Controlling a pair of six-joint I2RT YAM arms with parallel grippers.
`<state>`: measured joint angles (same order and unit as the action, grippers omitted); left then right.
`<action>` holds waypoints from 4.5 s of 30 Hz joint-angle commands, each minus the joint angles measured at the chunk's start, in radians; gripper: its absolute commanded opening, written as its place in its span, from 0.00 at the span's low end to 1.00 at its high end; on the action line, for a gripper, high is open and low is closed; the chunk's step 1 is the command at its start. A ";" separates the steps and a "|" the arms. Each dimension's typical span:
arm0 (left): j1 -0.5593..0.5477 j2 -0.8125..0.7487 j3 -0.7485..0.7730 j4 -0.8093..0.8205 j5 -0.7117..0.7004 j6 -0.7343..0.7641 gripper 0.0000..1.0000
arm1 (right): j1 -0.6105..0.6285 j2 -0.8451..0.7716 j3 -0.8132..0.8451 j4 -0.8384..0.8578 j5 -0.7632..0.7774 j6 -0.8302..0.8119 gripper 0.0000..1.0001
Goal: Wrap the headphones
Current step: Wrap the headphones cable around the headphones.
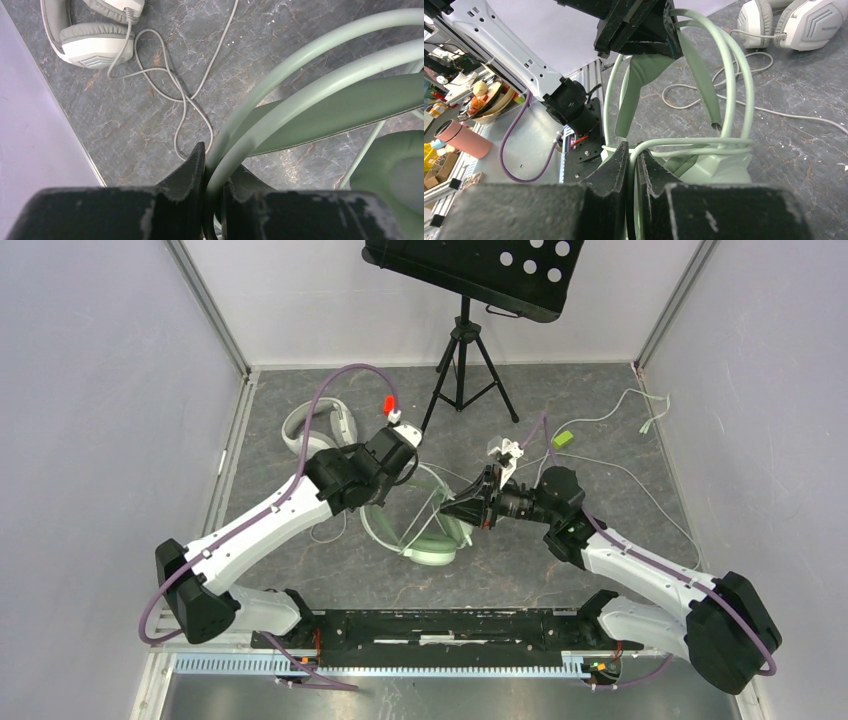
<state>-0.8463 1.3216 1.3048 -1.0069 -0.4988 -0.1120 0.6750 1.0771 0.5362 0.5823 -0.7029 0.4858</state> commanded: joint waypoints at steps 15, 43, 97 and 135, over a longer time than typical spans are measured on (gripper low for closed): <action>0.004 -0.107 0.053 0.148 -0.217 -0.291 0.05 | 0.024 0.002 -0.041 0.273 -0.080 0.119 0.17; 0.006 -0.269 -0.053 0.347 -0.196 -0.448 0.05 | 0.255 -0.029 0.073 -0.056 0.424 -0.319 0.18; 0.006 -0.508 -0.176 0.570 0.064 -0.647 0.06 | 0.351 0.105 -0.286 0.511 0.544 -0.665 0.20; 0.007 -0.554 -0.240 0.710 0.144 -0.699 0.09 | 0.480 0.122 -0.365 0.571 0.791 -0.758 0.08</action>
<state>-0.8421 0.8249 1.0195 -0.4236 -0.4610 -0.6891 1.1492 1.1790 0.1833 1.1061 -0.0124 -0.2306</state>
